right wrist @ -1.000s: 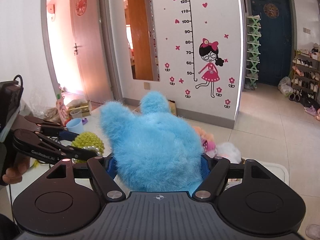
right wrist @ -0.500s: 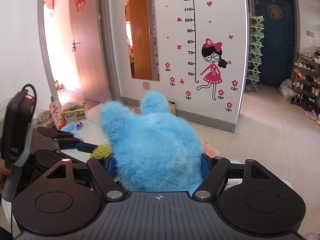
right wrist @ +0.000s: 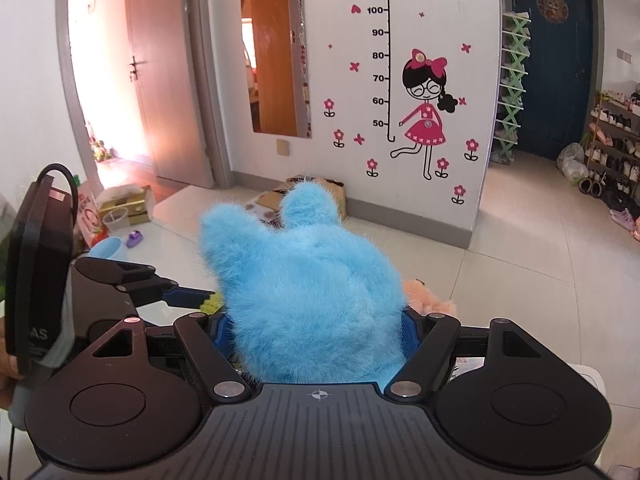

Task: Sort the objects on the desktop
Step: 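Carry the yellow-green plush with the left gripper while the right carries the blue plush to the tray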

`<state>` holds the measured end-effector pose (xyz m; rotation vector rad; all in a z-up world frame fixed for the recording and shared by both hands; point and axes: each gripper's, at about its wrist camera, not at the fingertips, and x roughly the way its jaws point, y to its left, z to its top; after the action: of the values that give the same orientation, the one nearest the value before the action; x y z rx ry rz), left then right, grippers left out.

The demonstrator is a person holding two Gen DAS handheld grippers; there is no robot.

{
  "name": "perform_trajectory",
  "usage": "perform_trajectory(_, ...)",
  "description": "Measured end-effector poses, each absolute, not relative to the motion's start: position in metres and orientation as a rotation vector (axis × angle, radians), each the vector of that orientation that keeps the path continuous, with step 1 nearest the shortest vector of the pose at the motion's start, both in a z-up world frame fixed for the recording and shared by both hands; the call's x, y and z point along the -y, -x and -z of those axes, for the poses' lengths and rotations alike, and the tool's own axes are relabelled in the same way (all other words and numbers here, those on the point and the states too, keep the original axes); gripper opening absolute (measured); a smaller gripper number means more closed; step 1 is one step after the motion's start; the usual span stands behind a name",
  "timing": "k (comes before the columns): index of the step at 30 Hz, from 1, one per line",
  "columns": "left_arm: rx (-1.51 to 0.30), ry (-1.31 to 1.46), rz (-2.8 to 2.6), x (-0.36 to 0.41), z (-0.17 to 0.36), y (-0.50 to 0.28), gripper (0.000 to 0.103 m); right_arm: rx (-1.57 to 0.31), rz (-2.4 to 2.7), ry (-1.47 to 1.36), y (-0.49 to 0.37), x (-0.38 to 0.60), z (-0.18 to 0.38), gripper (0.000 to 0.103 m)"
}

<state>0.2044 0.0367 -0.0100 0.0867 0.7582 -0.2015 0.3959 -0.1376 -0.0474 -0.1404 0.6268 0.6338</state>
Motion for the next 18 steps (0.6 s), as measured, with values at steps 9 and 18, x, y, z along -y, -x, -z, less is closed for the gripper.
perform_trajectory(9, -0.739, -0.122, 0.202, -0.033, 0.023, -0.214, 0.061, -0.631, -0.628, 0.156, -0.42, 0.12, 0.055, 0.078)
perform_trajectory(18, -0.724, -0.107, 0.224, -0.033, 0.038, -0.21, 0.061, -0.646, -0.627, 0.186, -0.439, 0.099, 0.07, 0.078)
